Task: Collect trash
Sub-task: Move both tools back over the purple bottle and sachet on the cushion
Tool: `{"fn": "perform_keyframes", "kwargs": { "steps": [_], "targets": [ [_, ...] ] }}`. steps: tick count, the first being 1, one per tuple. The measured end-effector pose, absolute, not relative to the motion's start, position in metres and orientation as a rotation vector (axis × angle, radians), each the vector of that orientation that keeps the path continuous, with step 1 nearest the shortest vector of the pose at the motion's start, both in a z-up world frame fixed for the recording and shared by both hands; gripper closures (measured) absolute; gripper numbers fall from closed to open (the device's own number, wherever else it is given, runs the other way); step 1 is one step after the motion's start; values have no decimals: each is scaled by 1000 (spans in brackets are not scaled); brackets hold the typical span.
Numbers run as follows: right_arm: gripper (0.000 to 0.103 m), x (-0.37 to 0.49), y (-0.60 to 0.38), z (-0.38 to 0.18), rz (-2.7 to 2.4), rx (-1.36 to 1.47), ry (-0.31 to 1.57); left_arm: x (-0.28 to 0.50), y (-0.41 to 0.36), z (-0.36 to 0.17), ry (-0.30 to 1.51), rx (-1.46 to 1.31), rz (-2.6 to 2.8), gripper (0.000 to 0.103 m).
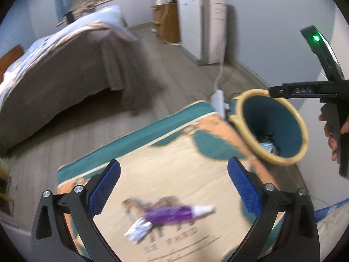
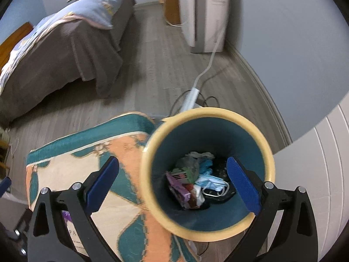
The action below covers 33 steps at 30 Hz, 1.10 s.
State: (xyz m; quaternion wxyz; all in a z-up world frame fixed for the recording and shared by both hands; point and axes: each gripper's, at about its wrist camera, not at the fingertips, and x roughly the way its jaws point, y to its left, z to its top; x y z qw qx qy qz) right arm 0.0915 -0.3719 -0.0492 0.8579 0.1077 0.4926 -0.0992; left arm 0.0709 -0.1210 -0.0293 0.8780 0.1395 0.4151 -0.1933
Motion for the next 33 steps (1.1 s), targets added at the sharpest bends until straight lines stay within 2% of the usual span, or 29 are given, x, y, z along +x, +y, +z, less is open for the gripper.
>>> {"fn": "perform_keyframes", "kwargs": {
  "steps": [7, 14, 24, 33],
  "targets": [
    [6, 99, -306, -41, -35, 79, 992, 57, -42, -42, 910, 219, -258, 5],
    [6, 97, -235, -55, 154, -95, 1020, 58, 12, -53, 901, 167, -138, 5],
    [6, 88, -144, -99, 331, -296, 1145, 62, 45, -82, 971, 223, -100, 5],
    [6, 90, -120, -139, 352, -361, 1259, 63, 53, -92, 1011, 236, -137, 5]
  ]
}}
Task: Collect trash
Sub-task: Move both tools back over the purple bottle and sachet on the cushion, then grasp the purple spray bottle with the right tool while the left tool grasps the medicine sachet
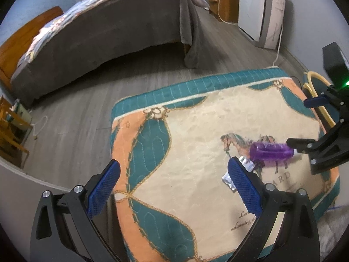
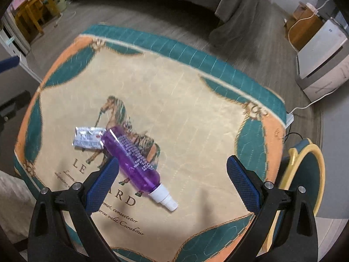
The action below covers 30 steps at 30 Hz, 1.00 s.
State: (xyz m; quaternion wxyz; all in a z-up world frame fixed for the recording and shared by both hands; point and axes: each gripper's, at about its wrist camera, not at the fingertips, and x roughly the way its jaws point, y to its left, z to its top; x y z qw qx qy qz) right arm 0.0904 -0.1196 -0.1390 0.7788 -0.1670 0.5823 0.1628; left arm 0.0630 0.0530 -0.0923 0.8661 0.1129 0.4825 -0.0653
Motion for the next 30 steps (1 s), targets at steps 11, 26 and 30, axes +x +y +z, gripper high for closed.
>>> {"fn": "perform_keyframes", "kwargs": {
  "steps": [11, 26, 30],
  "targets": [
    [42, 79, -91, -180, 466, -477, 1327, 69, 36, -140, 1137, 333, -194, 5],
    [69, 102, -128, -185, 333, -276, 1389, 67, -17, -180, 1184, 336, -401, 29],
    [69, 114, -135, -185, 325, -209, 1408, 67, -19, -184, 1196, 327, -416, 37]
  ]
}}
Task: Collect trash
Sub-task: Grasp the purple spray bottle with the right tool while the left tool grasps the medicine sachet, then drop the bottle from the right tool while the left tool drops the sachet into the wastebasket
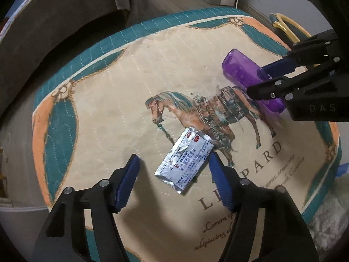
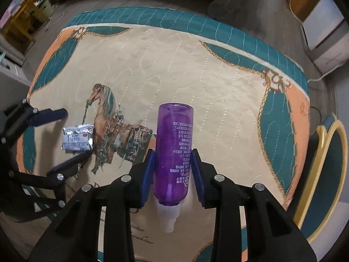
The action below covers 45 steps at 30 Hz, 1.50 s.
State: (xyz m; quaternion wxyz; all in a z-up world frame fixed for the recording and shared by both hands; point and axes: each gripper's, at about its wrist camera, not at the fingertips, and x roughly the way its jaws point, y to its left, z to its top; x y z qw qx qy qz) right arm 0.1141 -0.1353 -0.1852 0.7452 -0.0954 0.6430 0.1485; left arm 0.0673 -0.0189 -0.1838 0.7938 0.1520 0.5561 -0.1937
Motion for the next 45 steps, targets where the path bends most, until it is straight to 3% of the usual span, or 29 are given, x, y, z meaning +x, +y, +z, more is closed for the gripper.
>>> {"fn": "perform_keyframes", "kwargs": {
  "steps": [4, 6, 7, 17, 31, 45],
  "targets": [
    [70, 118, -137, -193, 317, -176, 1435, 66, -19, -183, 1185, 318, -417, 50],
    [71, 117, -136, -193, 312, -180, 1434, 67, -16, -180, 1176, 319, -421, 69],
    [71, 116, -136, -192, 310, -181, 1432, 69, -19, -180, 1177, 315, -421, 71],
    [71, 120, -168, -140, 236, -72, 1334, 70, -19, -159, 1125, 278, -412, 71],
    [71, 99, -276, -28, 46, 48, 996, 76, -77, -102, 968, 230, -484, 71],
    [71, 91, -400, -44, -168, 158, 1002, 51, -175, -99, 945, 298, -651, 71]
  ]
}}
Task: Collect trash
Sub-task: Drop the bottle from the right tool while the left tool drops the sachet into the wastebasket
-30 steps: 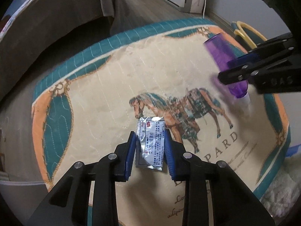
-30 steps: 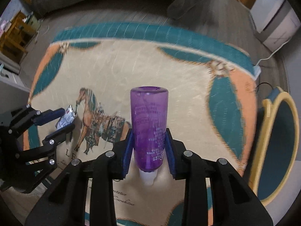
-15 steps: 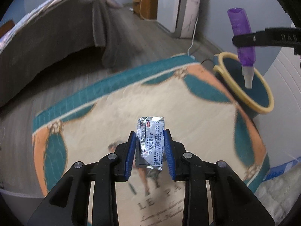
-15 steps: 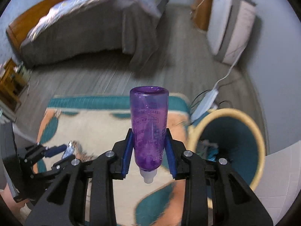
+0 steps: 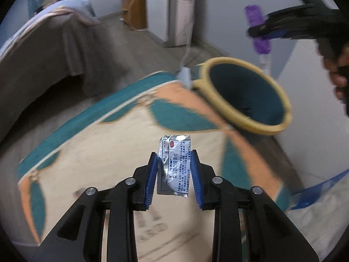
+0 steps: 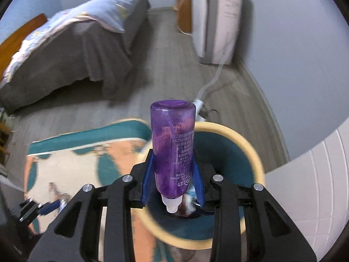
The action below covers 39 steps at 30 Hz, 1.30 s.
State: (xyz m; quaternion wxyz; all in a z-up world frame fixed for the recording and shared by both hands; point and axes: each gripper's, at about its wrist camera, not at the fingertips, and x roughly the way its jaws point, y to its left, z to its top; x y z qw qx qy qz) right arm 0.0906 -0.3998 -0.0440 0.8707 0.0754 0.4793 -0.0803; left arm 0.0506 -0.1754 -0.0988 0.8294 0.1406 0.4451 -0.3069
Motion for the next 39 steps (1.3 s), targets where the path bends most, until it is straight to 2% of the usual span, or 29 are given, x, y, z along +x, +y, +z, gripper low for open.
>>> {"fn": "perform_keyframes", "kwargs": {
  "steps": [6, 12, 28, 30, 32, 34, 38, 39],
  "targets": [
    [71, 84, -446, -81, -255, 235, 1093, 42, -246, -86, 919, 287, -789, 71],
    [71, 73, -477, -103, -305, 289, 1144, 50, -305, -97, 903, 378, -831, 71],
    [71, 76, -498, -127, -299, 445, 1148, 93, -343, -119, 870, 446, -742, 71],
    [71, 78, -498, -126, -286, 477, 1119, 99, -344, -117, 846, 450, -721, 67],
    [67, 78, -499, -122, -277, 512, 1076, 104, -342, -115, 835, 442, -692, 45],
    [50, 78, -500, -118, -280, 525, 1046, 105, -338, -113, 829, 423, -693, 40],
    [44, 78, -500, -115, -285, 515, 1036, 103, -329, -112, 822, 410, -679, 26],
    [39, 78, -500, -115, -285, 516, 1038, 102, -326, -112, 825, 400, -674, 24]
  ]
}}
